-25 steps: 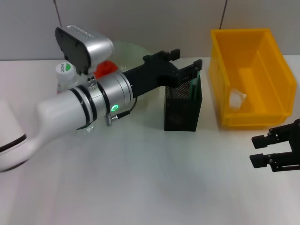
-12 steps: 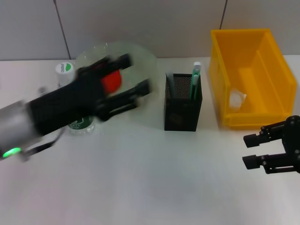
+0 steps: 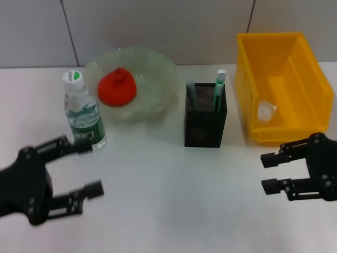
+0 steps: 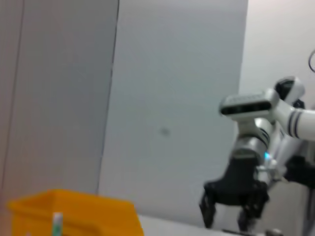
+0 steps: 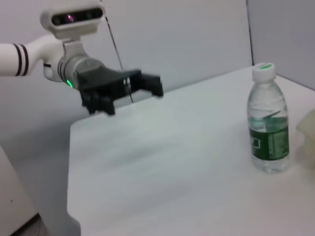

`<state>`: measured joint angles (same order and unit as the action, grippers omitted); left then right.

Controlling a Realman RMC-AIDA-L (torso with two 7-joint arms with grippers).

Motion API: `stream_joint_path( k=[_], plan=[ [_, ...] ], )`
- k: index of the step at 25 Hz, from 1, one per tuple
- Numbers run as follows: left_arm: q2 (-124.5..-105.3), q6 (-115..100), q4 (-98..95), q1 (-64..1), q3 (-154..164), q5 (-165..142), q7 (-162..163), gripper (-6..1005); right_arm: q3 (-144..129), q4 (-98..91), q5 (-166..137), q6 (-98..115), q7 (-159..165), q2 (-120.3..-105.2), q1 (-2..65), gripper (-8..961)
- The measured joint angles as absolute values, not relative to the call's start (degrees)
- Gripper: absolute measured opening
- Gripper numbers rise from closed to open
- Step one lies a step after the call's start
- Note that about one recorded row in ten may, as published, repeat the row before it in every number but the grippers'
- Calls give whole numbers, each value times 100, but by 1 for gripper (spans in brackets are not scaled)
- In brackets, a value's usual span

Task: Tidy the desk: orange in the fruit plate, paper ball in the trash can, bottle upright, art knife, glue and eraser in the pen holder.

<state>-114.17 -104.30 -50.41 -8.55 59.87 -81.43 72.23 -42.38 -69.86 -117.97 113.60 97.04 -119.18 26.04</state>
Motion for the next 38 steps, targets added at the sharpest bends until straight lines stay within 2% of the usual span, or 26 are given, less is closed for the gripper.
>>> stream_joint_path(
  k=[3, 12, 16, 17, 21, 26, 38],
  plan=[
    [-11421, -10540, -4973, -869, 5892, -8409, 7217, 815, -4208, -6651, -11779, 11243, 9315, -11925, 2547, 527],
    [-11219, -10866, -4539, -1145, 5849, -8898, 7267, 815, -4090, -5863, -11767, 11001, 8457, -11915, 2437, 538],
    [-11219, -10866, -4539, -1145, 5849, -8898, 7267, 815, -3910, -5667, -11767, 10972, 8203, -11909, 2376, 617],
    [-11180, -10905, -4398, -1430, 5804, -9315, 7267, 815, -3897, -5649, -11767, 10956, 8159, -11908, 2350, 637],
    [-11167, -10909, -4267, -1780, 5771, -9737, 7413, 814, -3859, -5606, -11753, 10898, 8049, -11920, 2284, 716],
    [-11163, -10907, -4244, -1891, 5736, -9931, 7420, 814, -3816, -5511, -11709, 10859, 8026, -11921, 2271, 776],
    [-11107, -10822, -4245, -1979, 5457, -9984, 7465, 814, -3736, -5502, -11689, 10820, 7973, -11918, 2254, 776]
  ],
)
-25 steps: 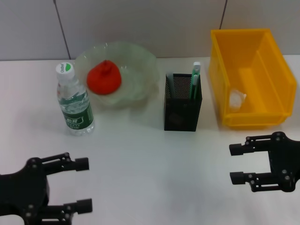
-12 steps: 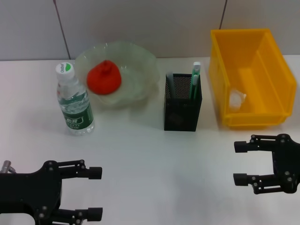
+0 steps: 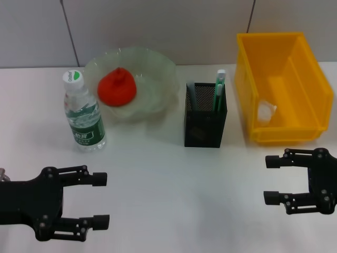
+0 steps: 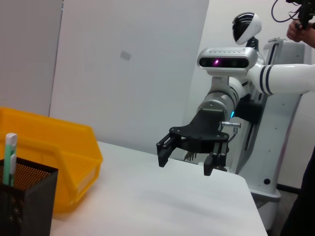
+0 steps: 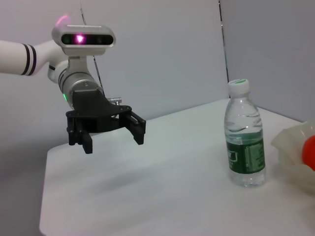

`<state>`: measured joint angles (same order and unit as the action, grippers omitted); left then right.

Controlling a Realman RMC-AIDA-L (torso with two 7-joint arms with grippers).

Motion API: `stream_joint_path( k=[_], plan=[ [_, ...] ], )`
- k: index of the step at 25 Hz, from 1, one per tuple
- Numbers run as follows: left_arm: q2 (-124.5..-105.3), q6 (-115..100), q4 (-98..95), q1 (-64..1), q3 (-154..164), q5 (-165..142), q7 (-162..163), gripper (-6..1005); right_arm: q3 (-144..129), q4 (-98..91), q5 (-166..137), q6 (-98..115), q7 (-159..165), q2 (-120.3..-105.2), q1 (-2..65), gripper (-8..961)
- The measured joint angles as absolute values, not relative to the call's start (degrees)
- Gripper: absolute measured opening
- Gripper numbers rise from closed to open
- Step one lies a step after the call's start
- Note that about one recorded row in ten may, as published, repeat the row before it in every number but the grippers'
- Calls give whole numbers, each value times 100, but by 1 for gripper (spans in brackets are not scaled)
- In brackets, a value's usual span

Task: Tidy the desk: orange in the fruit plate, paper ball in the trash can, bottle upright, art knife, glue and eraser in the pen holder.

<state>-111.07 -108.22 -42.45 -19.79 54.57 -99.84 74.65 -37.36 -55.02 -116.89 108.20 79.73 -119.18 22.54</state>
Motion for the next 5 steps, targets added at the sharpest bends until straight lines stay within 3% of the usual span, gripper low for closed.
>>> stream_joint_path(
  k=[5],
  plan=[
    [-11119, -10790, -4245, -2074, 5294, -10241, 7626, 814, -3735, -5494, -11689, 10759, 7971, -11924, 2274, 776]
  ],
)
